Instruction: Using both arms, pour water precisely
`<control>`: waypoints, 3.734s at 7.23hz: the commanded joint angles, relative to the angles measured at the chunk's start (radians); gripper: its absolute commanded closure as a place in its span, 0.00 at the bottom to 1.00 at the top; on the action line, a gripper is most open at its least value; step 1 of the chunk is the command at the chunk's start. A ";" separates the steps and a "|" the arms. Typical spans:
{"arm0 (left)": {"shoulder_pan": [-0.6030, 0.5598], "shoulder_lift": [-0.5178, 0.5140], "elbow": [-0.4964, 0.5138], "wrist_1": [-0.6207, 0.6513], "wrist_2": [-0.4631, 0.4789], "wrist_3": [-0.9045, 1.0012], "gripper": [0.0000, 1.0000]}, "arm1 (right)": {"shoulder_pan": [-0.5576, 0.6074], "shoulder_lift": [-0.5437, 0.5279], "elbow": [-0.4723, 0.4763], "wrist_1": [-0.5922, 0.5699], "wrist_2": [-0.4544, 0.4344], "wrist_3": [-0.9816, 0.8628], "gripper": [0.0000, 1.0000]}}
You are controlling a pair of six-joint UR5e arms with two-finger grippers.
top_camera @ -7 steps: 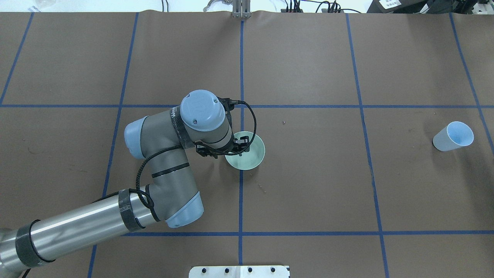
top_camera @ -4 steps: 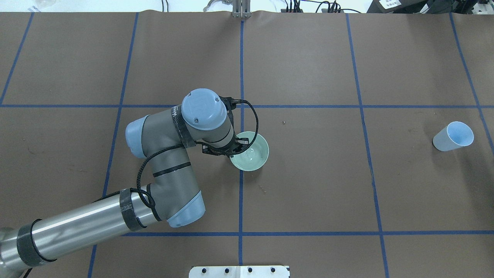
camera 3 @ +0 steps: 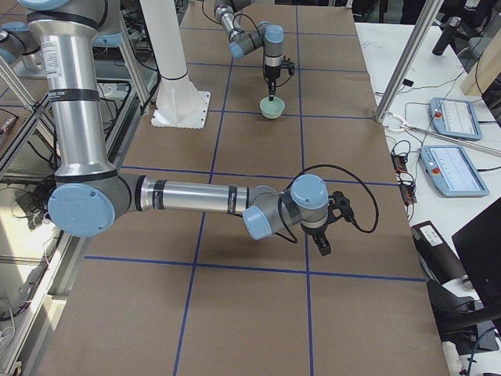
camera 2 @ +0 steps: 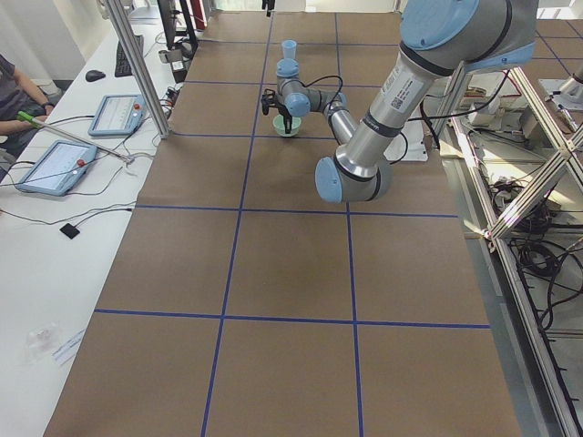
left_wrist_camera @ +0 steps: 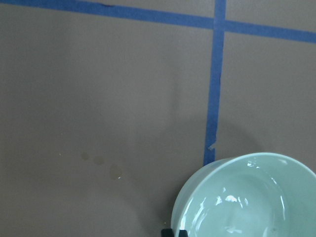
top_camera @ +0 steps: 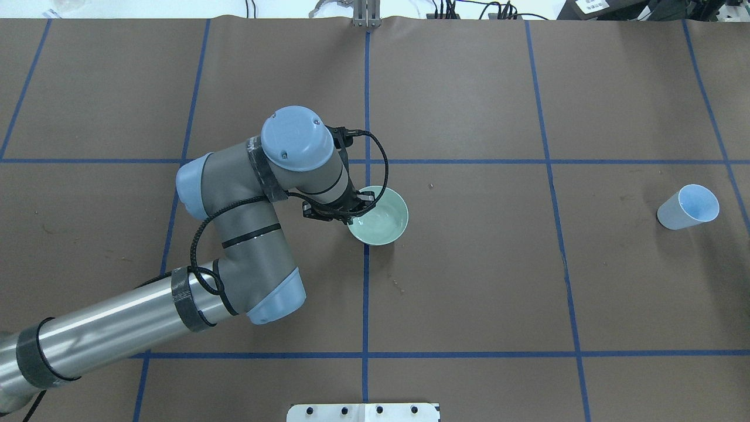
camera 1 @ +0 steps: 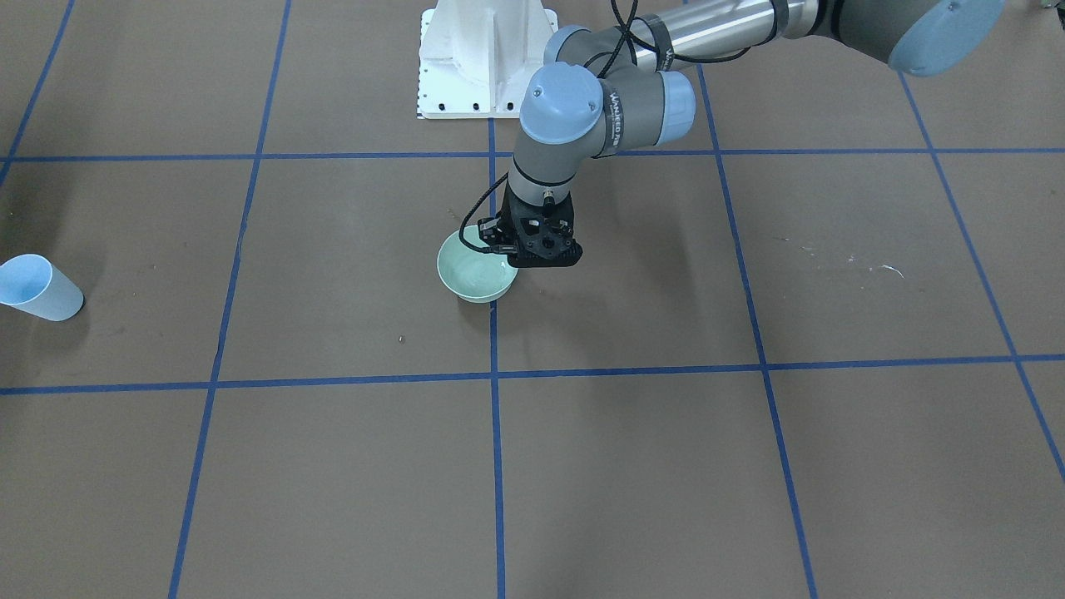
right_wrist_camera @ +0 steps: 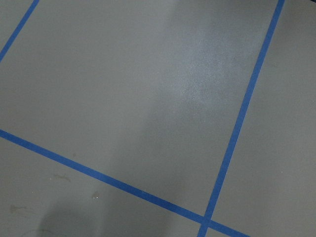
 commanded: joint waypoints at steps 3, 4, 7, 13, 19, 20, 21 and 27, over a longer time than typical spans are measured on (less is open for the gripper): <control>-0.179 0.127 -0.091 -0.005 -0.222 0.119 1.00 | -0.002 0.005 0.000 -0.004 -0.002 0.002 0.01; -0.225 0.234 -0.143 -0.011 -0.234 0.229 1.00 | -0.004 0.023 0.000 -0.039 0.000 0.002 0.01; -0.396 0.487 -0.183 -0.046 -0.356 0.557 1.00 | -0.013 0.045 0.000 -0.070 0.000 0.002 0.01; -0.555 0.790 -0.111 -0.146 -0.415 0.981 1.00 | -0.014 0.044 0.014 -0.072 -0.012 0.005 0.01; -0.560 0.784 -0.007 -0.258 -0.413 0.978 0.01 | -0.014 0.044 0.014 -0.073 -0.012 0.005 0.01; -0.610 0.771 -0.010 -0.249 -0.436 0.978 0.01 | -0.014 0.045 0.014 -0.078 -0.011 0.009 0.02; -0.674 0.754 -0.010 -0.245 -0.463 0.982 0.01 | -0.014 0.044 0.020 -0.101 -0.020 0.032 0.01; -0.900 0.627 -0.007 0.116 -0.344 1.266 0.01 | -0.005 0.131 0.132 -0.538 -0.032 0.069 0.00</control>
